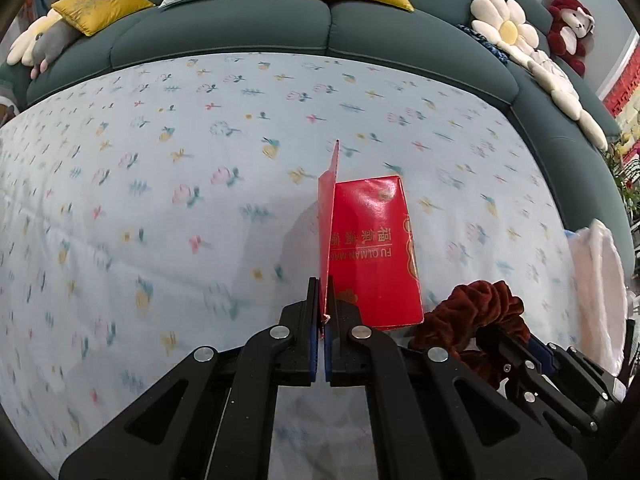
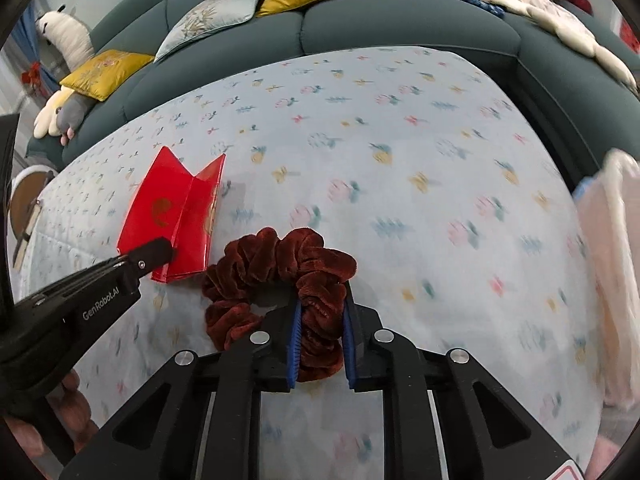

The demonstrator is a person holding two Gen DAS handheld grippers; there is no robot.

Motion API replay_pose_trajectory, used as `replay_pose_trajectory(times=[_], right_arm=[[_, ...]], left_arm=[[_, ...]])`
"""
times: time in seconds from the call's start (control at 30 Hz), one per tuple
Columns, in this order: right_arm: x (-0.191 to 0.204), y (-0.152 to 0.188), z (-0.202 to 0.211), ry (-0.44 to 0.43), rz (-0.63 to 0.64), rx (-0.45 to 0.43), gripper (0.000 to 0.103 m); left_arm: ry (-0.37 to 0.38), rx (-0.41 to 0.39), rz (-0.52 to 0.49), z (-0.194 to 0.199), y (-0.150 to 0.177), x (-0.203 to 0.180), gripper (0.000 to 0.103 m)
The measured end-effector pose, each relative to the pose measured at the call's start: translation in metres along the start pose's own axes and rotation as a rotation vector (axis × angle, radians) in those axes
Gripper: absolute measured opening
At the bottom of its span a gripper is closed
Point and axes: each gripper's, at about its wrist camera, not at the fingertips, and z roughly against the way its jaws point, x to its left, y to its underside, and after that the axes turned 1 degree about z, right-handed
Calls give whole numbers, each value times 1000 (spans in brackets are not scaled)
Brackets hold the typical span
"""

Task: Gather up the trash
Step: 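Carry the red envelope and scrunchie over the white bin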

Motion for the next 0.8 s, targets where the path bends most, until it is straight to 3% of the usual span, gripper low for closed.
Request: replay_pose_trajectory(times=[0.27, 0.57, 0.8], right_arm=[[-35, 13, 65, -3, -66, -93, 16], [-86, 11, 133, 9, -128, -216, 16], [-127, 12, 174, 22, -185, -296, 16]], left_arm=[[36, -32, -41, 42, 19, -40, 1], [89, -114, -137, 98, 24, -111, 1], [116, -147, -216, 120, 26, -164, 1]])
